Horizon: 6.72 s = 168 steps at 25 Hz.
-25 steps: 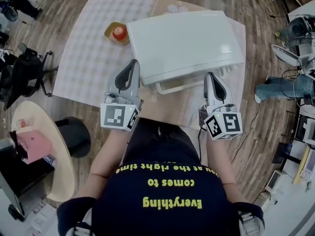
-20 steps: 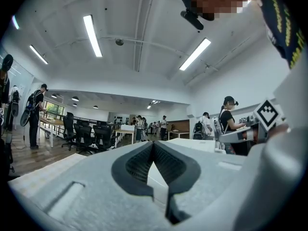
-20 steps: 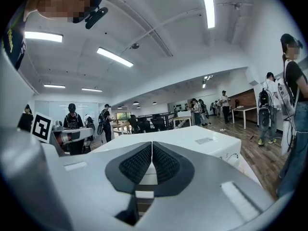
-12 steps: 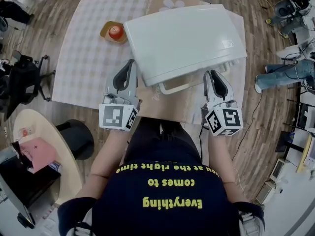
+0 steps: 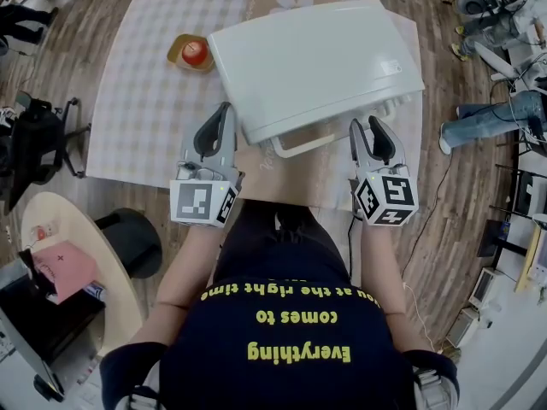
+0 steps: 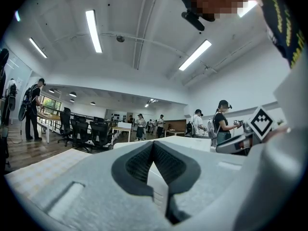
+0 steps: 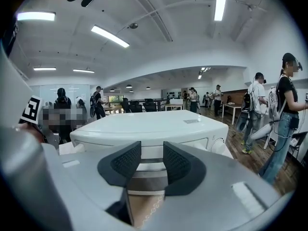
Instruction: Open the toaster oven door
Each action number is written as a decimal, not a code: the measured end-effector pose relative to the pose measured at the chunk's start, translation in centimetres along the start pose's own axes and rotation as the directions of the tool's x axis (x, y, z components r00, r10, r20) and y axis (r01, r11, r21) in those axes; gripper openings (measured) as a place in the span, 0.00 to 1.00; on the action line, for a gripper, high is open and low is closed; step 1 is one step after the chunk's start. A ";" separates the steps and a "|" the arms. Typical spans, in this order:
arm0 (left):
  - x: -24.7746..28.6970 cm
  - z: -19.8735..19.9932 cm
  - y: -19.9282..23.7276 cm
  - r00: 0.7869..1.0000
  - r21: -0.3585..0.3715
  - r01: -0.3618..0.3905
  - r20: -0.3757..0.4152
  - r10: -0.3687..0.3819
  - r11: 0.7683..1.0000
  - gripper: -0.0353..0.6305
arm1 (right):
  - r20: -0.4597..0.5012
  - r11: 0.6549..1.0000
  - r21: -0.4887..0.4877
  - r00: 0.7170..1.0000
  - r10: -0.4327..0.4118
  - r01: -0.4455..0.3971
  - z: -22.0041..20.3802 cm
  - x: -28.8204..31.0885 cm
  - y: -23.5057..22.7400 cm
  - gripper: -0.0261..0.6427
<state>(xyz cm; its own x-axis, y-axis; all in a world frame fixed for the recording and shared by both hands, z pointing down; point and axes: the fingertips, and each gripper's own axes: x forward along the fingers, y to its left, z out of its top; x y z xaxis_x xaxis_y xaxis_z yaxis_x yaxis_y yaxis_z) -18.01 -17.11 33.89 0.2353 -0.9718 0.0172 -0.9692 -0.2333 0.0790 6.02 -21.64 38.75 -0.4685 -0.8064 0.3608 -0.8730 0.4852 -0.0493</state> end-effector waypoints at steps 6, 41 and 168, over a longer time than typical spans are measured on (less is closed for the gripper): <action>-0.5 0.1 -0.7 1.000 -0.001 -0.007 0.009 0.007 1.000 0.05 | -0.025 0.999 -0.040 1.000 -0.011 0.010 -0.8 0.7 -0.1 0.31; -0.8 0.3 -3.4 0.999 -0.002 0.047 0.015 -0.047 0.999 0.05 | -0.111 1.000 -0.025 0.994 0.000 -0.002 -3.6 -2.4 -1.3 0.46; 0.4 -11.0 -13.3 0.905 0.007 0.347 -0.265 -0.333 0.938 0.05 | -0.400 0.976 0.136 0.911 -0.106 0.173 -31.5 -10.0 -7.6 0.78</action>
<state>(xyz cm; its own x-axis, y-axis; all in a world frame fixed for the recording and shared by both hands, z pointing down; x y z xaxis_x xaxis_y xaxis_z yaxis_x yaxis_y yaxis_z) -4.28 -13.99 43.83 0.5550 -0.7922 0.2538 -0.8276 -0.5565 0.0730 21.62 -6.60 64.79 -0.2803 -0.6505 0.7059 -0.9510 0.2882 -0.1121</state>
